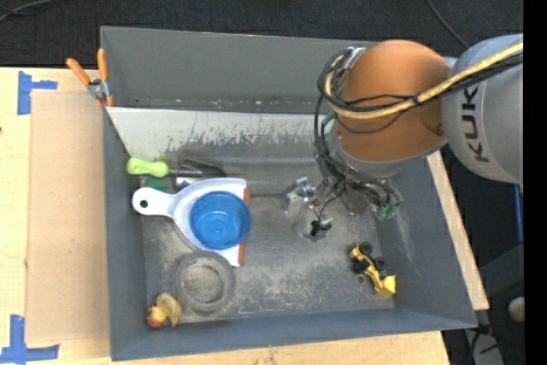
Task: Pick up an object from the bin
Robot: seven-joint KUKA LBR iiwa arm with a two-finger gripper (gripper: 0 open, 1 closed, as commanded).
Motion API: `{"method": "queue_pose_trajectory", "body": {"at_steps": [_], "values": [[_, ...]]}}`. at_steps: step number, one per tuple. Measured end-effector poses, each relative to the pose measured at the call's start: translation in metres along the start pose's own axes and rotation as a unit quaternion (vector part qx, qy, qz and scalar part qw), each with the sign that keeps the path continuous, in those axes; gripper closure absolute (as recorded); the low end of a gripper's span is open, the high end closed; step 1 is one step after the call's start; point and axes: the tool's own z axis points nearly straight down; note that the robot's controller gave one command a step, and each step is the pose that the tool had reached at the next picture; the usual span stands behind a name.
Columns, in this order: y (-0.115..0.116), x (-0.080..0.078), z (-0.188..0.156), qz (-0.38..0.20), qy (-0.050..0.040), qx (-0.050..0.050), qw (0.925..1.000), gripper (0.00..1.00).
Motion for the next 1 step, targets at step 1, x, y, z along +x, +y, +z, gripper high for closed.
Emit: {"method": "queue_pose_trajectory", "body": {"at_steps": [1], "values": [[-0.0002,0.0001,0.0000,0.000,0.0000,0.000,1.0000,0.00]]}}
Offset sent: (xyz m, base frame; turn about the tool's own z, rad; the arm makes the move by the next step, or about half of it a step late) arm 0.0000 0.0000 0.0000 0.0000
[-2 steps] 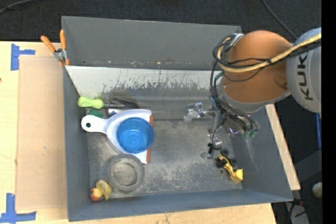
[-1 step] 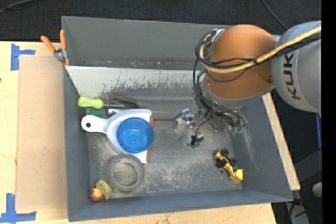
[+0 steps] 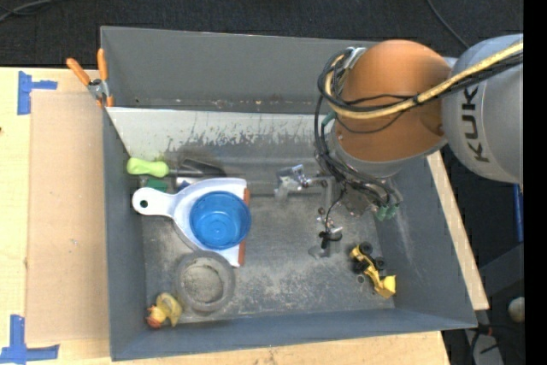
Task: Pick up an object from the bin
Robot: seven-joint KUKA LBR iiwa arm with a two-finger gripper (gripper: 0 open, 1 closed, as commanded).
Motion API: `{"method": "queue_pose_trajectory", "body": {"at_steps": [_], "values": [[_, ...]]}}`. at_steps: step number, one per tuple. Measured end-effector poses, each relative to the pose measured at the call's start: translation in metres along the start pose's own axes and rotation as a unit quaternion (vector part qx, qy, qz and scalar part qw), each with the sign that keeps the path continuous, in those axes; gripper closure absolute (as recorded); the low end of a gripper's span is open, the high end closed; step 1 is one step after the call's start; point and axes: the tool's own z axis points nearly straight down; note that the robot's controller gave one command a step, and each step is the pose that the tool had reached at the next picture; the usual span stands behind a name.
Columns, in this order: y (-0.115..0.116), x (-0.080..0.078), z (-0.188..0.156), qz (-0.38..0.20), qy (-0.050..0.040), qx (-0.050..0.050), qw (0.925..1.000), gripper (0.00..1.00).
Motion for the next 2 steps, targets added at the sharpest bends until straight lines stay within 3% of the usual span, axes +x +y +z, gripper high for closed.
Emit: {"method": "queue_pose_trajectory", "body": {"at_steps": [1,2], "values": [[0.000,0.000,0.000,0.000,0.0000,0.000,1.0000,0.00],[0.055,-0.029,0.048,-0.025,-0.0015,0.000,0.9997,0.00]]}}
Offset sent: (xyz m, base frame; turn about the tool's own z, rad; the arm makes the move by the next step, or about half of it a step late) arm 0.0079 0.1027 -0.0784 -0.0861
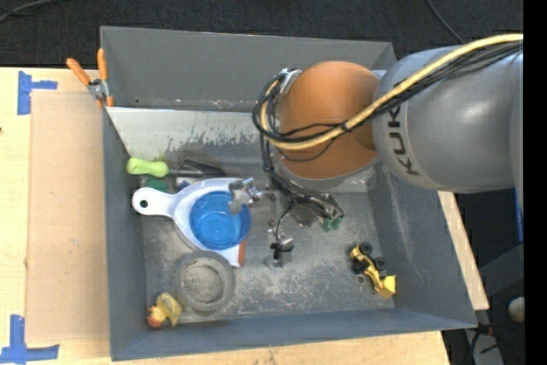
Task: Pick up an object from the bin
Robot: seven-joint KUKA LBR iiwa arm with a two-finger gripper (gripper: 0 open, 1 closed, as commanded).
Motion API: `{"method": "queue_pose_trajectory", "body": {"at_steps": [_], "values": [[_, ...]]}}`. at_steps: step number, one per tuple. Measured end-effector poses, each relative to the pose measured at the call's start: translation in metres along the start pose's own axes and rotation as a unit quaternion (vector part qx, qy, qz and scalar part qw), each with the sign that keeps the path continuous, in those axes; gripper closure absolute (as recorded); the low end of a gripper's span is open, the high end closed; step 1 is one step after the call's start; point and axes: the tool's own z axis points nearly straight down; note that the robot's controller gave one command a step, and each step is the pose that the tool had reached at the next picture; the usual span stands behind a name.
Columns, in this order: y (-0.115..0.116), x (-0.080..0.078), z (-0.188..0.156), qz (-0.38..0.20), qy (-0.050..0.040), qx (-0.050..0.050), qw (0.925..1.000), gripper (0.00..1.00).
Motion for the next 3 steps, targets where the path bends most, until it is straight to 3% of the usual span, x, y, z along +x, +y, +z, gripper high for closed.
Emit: {"method": "queue_pose_trajectory", "body": {"at_steps": [1,2,3], "values": [[-0.030,-0.030,-0.052,0.029,0.0003,0.000,0.9996,0.00],[-0.052,-0.038,-0.076,0.043,-0.0027,0.002,0.9991,0.00],[0.024,-0.077,0.005,0.029,-0.0078,0.003,0.9995,0.00]]}}
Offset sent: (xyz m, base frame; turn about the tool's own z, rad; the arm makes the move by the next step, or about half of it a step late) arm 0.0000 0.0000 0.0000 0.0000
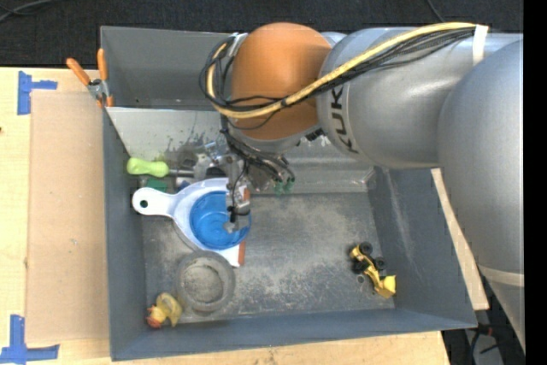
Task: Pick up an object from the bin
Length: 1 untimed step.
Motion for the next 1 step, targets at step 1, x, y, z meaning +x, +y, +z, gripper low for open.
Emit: {"method": "queue_pose_trajectory", "body": {"at_steps": [1], "values": [[0.0235,0.0074,0.0128,-0.001,0.0066,-0.002,1.0000,0.00]]}}
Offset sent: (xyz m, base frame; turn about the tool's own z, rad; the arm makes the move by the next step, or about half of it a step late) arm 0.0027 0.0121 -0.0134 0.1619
